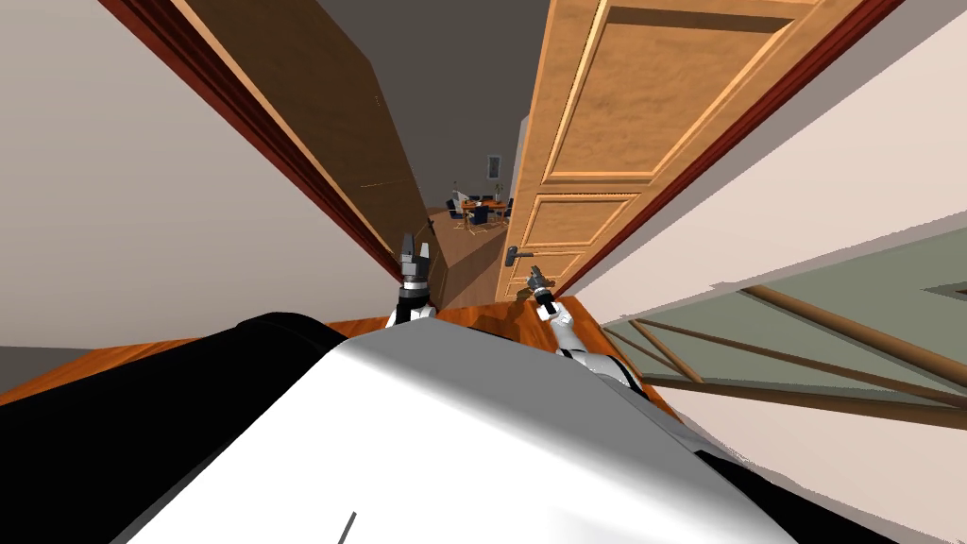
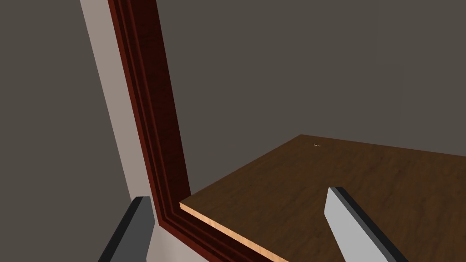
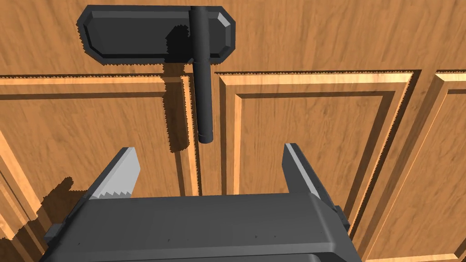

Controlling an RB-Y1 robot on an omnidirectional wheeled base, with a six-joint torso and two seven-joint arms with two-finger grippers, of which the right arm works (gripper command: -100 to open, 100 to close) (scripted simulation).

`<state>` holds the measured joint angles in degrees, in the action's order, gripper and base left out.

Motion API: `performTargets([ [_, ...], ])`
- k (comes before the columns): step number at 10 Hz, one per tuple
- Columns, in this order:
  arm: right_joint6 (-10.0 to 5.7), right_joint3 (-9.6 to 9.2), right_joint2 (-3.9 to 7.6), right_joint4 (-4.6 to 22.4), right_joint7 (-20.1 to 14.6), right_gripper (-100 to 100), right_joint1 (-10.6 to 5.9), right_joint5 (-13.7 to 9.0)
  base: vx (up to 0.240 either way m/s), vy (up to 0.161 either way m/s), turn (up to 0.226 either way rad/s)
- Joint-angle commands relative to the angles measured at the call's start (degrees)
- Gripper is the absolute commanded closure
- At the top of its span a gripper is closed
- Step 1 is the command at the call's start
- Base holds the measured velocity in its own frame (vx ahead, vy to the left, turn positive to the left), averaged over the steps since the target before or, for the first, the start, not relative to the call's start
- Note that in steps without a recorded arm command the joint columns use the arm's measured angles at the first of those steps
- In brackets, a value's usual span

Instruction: Push the door open

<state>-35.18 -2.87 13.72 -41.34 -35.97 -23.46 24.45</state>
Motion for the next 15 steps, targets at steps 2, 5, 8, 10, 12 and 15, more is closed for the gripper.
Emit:
performTargets([
  [2,0.09,-0.20,0.45,3.02,-1.45,-100,-1.78,0.66,0.059,-0.063,0.038],
  [5,0.34,-0.01,0.23,2.42,-0.91,-100,-1.44,0.35,0.099,0.006,0.021],
  [8,0.74,0.45,-0.21,2.72,-0.04,-100,-1.62,-0.12,0.195,0.050,0.039],
  [10,1.03,0.78,-0.53,2.94,0.61,-100,-1.75,-0.46,0.197,0.074,0.044],
  [12,1.27,1.05,-0.80,3.12,1.14,-100,-1.86,-0.75,0.183,0.084,0.035],
  [15,1.30,1.07,-0.83,3.11,1.17,100,-1.85,-0.77,0.089,0.012,0.011],
])
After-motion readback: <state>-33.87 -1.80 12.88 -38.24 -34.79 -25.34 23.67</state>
